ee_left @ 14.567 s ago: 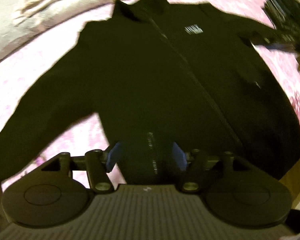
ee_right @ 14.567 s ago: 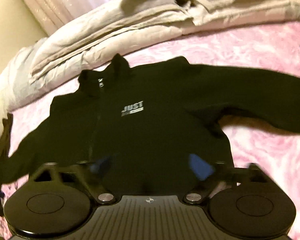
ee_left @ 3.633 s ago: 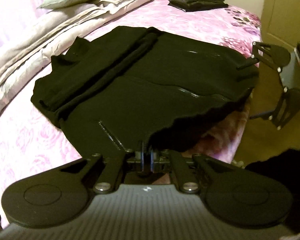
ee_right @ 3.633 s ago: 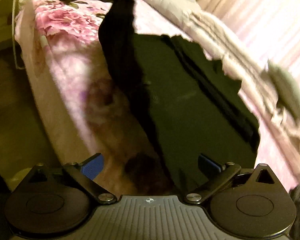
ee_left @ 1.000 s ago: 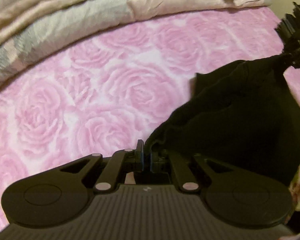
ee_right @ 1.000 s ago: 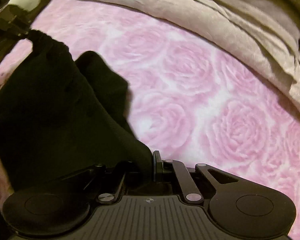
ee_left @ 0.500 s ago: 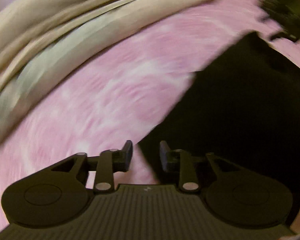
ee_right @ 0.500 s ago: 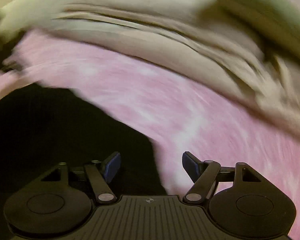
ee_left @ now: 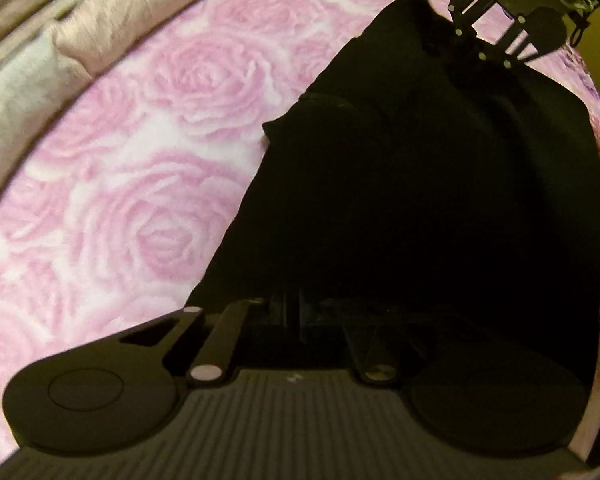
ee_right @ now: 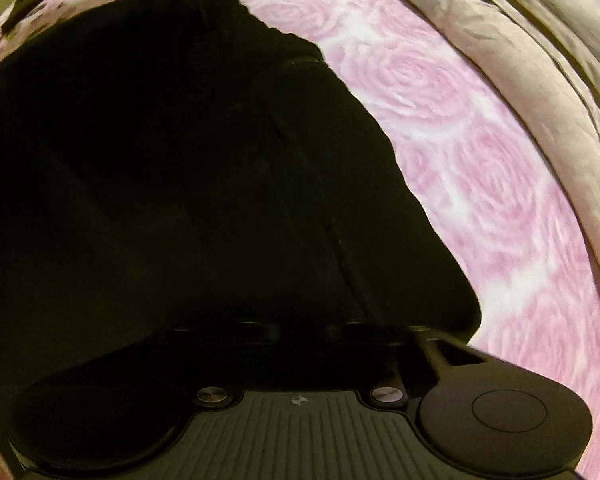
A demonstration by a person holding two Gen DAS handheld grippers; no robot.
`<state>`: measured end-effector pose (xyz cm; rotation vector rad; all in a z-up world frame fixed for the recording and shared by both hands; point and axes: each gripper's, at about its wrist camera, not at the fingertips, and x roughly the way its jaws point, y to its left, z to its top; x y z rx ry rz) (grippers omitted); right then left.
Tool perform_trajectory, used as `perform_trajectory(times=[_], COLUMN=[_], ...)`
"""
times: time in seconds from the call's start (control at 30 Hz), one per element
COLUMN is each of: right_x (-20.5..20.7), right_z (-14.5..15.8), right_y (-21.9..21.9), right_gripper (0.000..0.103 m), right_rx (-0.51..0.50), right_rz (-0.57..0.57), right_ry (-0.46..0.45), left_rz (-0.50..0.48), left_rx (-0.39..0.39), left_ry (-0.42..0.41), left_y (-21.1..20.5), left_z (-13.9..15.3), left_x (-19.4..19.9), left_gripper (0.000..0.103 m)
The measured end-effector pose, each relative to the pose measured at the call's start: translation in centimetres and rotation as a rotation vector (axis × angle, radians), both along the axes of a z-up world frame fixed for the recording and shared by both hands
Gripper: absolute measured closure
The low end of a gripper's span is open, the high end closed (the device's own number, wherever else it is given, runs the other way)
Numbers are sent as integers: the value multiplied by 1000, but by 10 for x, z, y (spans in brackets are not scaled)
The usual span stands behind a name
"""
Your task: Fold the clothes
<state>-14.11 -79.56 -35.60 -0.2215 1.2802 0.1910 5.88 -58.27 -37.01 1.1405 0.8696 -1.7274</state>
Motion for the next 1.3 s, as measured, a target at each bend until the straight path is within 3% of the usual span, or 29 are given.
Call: perform_trajectory(times=[0.17, 0.27, 0.37, 0.53, 0.63, 0.7, 0.73, 0.77, 0.9, 1.07, 1.2, 1.23, 1.3], right_x=[-11, -6, 9, 34, 30, 25, 21, 17, -18, -62, -69, -70, -72], right_z=[58, 84, 81, 22, 6, 8, 14, 20, 53, 54, 24, 17, 5], right_y=[1, -12, -29, -43, -51, -55, -56, -57, -64, -67, -74, -77, -83], right_gripper=[97, 99, 99, 99, 98, 71, 40, 30, 30, 30, 33, 45, 50], right_rx=[-23, -60, -80, -42, 27, 27, 11, -4, 7, 153, 253, 246, 223], right_rz=[-42, -99, -159, -235, -329, -393, -427, -462, -632, -885, -1013, -1018, -1021], right_ry=[-94, -182, -226, -184, -191, -216, -234, -253, -315, -318, -281, -269, -246], left_rz=[100, 173, 217, 299, 314, 349, 368, 384, 461, 489, 443, 436, 438], left_rx=[-135, -169, -156, -18, -18, -28, -29, -32, -64, -120, -68, -51, -39], left_ry=[25, 27, -4, -37, -48, -50, -53, -59, -117, -36, 25, 16, -3], left_y=[20, 12, -3, -24, -16, -12, -10, -7, 9, 36, 40, 38, 33], left_z=[63, 72, 54, -12, -24, -21, -19, -16, 10, 40, 14, 4, -12], left_x=[16, 35, 42, 46, 43, 47, 49, 51, 62, 48, 21, 17, 15], left_gripper=[101, 100, 100, 99, 98, 94, 88, 85, 87, 87, 86, 86, 86])
